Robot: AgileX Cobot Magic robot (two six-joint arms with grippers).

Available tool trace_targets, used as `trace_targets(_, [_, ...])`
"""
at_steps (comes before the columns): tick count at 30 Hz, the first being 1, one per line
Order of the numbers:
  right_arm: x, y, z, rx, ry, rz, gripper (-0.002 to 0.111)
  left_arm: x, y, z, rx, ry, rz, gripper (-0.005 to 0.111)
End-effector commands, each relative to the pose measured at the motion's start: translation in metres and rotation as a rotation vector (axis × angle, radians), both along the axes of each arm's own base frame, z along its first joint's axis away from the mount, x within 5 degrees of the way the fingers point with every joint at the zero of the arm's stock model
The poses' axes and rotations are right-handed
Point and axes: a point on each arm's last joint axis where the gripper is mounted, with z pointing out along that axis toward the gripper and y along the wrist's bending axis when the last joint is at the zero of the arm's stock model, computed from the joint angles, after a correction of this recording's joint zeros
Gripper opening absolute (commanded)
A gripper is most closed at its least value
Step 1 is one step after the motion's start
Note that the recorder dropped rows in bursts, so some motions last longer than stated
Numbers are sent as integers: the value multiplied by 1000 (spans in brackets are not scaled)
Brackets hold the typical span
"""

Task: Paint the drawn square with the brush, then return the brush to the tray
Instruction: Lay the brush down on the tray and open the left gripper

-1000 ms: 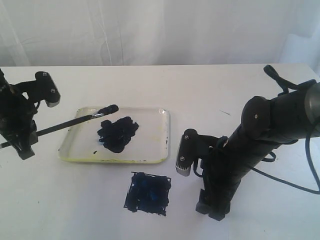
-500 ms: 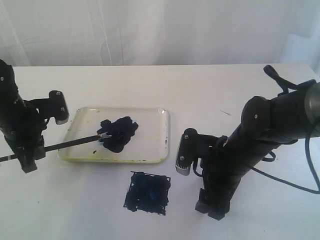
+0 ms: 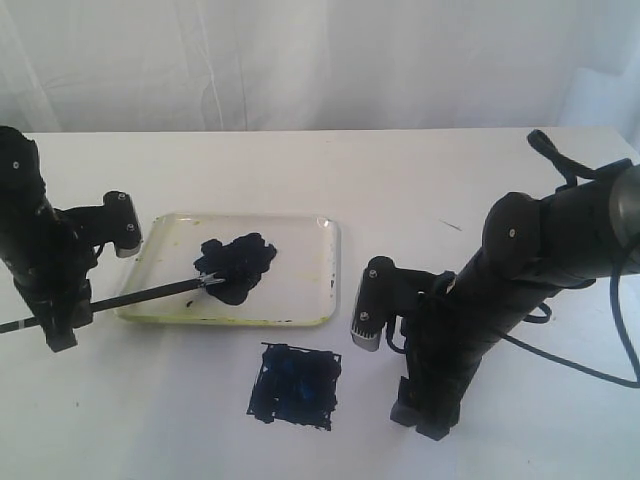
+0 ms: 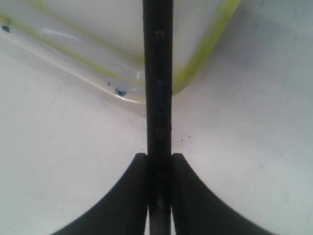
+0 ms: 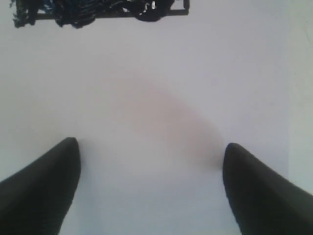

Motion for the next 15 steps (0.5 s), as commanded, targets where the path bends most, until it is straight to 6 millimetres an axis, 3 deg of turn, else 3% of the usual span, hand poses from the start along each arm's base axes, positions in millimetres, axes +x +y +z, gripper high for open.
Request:
trace_targets(1, [2,0,-4,-11,-23,4,74,-2,0,1,-1,19,9,40])
trace_targets(6, [2,0,-4,-11,-25,3,76,-1,0,1,-4,18,11,59])
trace_targets(10, [3,0,-4,-8,-32,-10,76,-2,0,2,-5,13,11,61])
trace_targets(15, [9,3,14,41,-50,-120,76,-7,1,34,-46,-93,49,61])
